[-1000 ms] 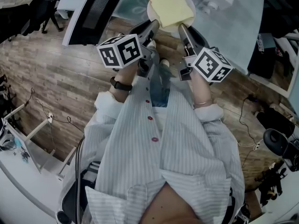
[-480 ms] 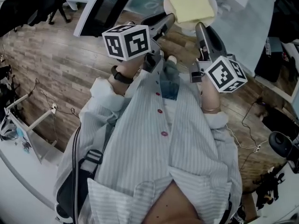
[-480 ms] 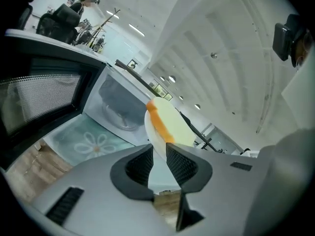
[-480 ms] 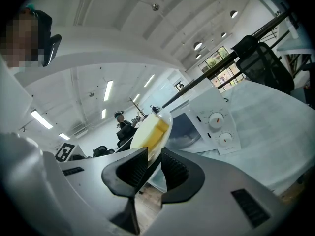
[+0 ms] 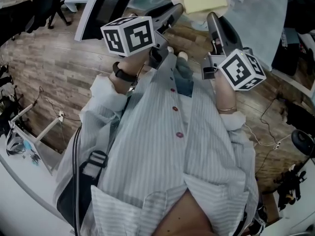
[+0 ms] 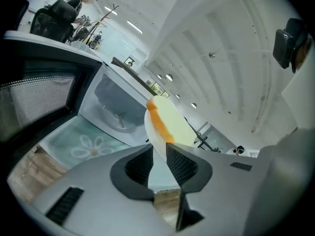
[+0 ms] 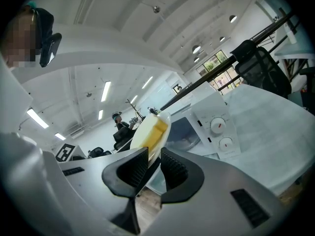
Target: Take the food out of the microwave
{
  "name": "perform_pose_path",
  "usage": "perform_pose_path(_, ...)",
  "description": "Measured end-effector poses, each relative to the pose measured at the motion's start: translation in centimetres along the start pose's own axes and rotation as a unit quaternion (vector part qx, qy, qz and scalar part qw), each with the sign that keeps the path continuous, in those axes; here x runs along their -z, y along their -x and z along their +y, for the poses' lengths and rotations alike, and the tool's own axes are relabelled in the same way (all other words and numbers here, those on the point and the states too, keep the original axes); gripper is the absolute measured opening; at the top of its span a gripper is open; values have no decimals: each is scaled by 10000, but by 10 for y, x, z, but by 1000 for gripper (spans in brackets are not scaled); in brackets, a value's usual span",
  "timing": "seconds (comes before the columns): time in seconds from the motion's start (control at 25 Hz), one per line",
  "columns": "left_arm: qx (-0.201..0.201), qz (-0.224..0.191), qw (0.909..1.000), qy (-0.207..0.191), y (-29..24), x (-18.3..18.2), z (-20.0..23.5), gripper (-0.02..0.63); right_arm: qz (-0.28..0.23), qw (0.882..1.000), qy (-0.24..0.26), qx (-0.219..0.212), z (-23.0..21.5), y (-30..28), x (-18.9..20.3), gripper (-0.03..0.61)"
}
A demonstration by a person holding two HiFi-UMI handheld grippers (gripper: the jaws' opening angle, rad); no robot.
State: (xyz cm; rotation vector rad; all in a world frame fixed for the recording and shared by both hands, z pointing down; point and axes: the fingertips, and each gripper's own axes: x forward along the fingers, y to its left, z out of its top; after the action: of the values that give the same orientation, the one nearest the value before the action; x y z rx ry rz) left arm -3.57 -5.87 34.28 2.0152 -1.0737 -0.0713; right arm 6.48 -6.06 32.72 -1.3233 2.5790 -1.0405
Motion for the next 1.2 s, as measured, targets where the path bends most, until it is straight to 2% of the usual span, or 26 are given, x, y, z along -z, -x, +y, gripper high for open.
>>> perform_pose_path(0.44, 140, 79, 9998, -132, -4, -7, -6, 79, -117, 9998, -121, 106, -4, 3, -3, 97)
perform_pose_path(1.2, 110, 94, 9999, -54, -5, -5, -5, 80, -140, 9998, -124, 4, -2, 2, -8, 83)
